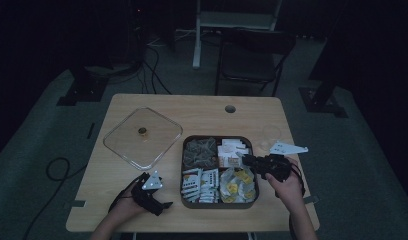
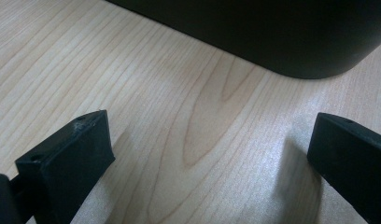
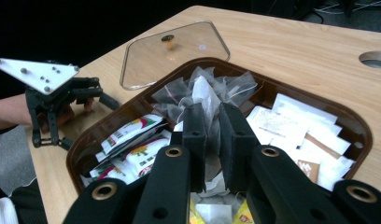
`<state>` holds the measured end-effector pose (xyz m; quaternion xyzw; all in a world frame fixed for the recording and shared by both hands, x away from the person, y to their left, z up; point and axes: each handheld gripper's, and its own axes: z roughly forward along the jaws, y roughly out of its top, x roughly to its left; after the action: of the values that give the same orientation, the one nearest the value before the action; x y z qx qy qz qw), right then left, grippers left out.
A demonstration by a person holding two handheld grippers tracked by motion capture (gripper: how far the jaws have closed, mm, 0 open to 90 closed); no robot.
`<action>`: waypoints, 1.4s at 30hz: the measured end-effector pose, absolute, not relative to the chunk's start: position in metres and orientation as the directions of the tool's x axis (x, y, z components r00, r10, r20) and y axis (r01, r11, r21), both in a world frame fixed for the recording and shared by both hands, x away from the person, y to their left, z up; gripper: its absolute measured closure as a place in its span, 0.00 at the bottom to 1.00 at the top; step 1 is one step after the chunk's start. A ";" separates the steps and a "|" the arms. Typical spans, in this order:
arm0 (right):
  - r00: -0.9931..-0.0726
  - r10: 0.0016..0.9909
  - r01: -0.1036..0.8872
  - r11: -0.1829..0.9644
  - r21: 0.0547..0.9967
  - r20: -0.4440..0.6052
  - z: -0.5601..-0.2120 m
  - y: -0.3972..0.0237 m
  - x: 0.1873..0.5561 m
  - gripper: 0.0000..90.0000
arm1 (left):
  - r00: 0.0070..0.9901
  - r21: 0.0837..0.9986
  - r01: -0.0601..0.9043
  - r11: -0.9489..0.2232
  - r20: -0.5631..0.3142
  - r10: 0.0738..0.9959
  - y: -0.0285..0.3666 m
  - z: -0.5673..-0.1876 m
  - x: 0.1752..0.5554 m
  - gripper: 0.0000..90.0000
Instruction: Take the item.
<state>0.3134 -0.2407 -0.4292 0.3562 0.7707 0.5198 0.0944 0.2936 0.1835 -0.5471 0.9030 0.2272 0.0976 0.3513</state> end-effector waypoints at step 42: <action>-0.518 0.821 0.406 -0.010 0.914 0.239 -0.386 -0.325 0.387 0.91 | 0.878 0.678 0.342 -0.651 0.017 0.478 0.184 -0.547 0.294 0.01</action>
<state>0.3872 -0.3248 -0.3858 0.4527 0.6775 0.5478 0.1897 0.2937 0.1836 -0.5471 0.9034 0.2269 0.0973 0.3507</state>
